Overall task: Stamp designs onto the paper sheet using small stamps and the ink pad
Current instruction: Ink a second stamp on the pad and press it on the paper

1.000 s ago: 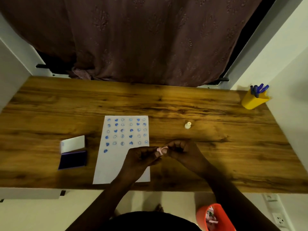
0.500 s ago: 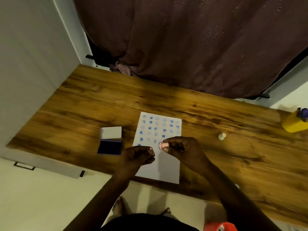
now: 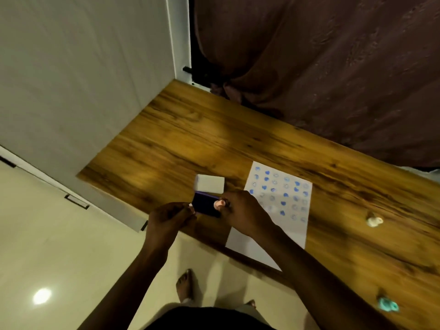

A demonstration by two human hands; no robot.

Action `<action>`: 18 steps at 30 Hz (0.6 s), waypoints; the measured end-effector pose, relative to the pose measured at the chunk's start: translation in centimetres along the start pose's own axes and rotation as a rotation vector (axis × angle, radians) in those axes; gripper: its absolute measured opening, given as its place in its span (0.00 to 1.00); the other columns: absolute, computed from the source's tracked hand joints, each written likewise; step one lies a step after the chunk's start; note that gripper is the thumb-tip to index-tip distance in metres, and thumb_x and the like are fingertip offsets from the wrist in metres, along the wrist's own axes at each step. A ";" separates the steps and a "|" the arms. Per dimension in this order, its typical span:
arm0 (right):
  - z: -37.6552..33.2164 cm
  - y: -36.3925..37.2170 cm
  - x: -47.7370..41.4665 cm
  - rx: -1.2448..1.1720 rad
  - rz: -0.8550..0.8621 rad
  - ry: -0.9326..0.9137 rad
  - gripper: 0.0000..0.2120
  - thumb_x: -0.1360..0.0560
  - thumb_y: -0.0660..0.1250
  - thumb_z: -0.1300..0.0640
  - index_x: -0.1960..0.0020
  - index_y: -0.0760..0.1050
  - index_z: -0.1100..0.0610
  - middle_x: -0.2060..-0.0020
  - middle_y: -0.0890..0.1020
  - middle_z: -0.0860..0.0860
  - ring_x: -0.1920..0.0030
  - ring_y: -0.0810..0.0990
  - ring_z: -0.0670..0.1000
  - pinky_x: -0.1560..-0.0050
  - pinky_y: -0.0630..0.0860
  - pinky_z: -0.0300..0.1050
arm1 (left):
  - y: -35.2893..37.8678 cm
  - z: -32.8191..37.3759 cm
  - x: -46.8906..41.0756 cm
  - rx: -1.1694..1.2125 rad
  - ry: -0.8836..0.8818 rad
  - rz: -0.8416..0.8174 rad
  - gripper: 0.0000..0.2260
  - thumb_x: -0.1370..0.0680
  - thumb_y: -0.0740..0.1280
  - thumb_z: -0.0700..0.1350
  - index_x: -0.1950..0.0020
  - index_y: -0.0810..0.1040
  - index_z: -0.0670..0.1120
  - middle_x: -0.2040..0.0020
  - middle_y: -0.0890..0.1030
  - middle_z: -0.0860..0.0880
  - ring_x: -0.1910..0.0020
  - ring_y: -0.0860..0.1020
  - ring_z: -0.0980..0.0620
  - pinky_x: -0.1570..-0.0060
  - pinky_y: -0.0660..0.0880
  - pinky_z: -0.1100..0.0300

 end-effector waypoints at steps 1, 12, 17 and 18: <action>-0.3 0.5 -0.4 0.039 -0.002 0.001 0.14 0.19 0.65 0.47 0.42 0.79 0.56 0.45 0.84 0.55 0.44 0.83 0.54 0.46 0.81 0.45 | -0.5 0.0 -0.1 0.000 -0.004 0.010 0.05 0.22 0.73 0.42 0.51 0.88 0.44 0.56 0.89 0.43 0.54 0.88 0.43 0.50 0.83 0.47; -1.6 3.1 -2.5 0.217 -0.053 0.042 0.16 0.19 0.65 0.52 0.34 0.77 0.56 0.37 0.81 0.55 0.36 0.81 0.54 0.36 0.77 0.44 | -2.5 -0.4 -2.1 -0.006 -0.014 -0.027 0.05 0.22 0.74 0.46 0.52 0.89 0.47 0.56 0.89 0.45 0.56 0.88 0.48 0.59 0.83 0.60; -1.8 3.4 -2.8 0.291 -0.088 0.056 0.17 0.18 0.64 0.51 0.32 0.75 0.55 0.34 0.79 0.54 0.33 0.79 0.53 0.33 0.75 0.44 | -2.6 -0.8 -3.0 0.010 -0.030 -0.060 0.06 0.22 0.74 0.48 0.51 0.89 0.47 0.55 0.89 0.45 0.53 0.88 0.47 0.56 0.84 0.59; -1.8 3.4 -2.9 0.289 -0.091 0.061 0.16 0.18 0.64 0.52 0.32 0.75 0.55 0.34 0.79 0.54 0.33 0.79 0.53 0.33 0.74 0.44 | -2.6 -0.8 -3.1 0.003 -0.031 -0.062 0.06 0.22 0.74 0.49 0.51 0.88 0.48 0.56 0.89 0.46 0.53 0.88 0.47 0.56 0.84 0.59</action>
Point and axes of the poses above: each hand's wrist, its own x-axis away from the middle knuckle, its own y-axis out of the palm, z = x × y, the point moved 3 cm from there along -x, towards the middle knuckle
